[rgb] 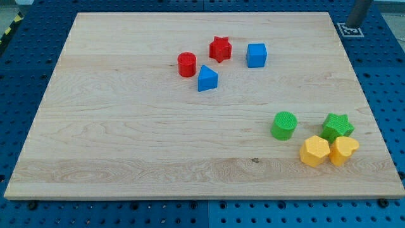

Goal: Push the blue block towards the center right

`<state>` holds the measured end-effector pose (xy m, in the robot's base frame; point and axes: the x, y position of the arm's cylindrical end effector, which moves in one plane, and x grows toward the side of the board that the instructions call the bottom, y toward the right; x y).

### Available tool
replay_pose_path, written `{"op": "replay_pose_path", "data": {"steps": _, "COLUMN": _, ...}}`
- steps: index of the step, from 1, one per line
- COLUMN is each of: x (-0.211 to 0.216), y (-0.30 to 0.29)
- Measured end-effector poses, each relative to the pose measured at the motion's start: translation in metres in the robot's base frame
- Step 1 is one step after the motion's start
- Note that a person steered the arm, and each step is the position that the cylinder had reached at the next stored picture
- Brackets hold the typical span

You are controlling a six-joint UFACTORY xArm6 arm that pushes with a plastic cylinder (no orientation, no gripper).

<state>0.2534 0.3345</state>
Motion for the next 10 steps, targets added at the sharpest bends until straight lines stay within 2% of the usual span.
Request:
{"op": "replay_pose_path", "data": {"steps": 2, "x": 0.077, "y": -0.010}}
{"op": "replay_pose_path", "data": {"steps": 3, "x": 0.092, "y": -0.013}}
{"op": "replay_pose_path", "data": {"steps": 4, "x": 0.092, "y": -0.013}}
{"op": "replay_pose_path", "data": {"steps": 6, "x": 0.092, "y": -0.082}}
{"op": "replay_pose_path", "data": {"steps": 8, "x": 0.092, "y": -0.086}}
{"op": "replay_pose_path", "data": {"steps": 10, "x": 0.098, "y": -0.157}}
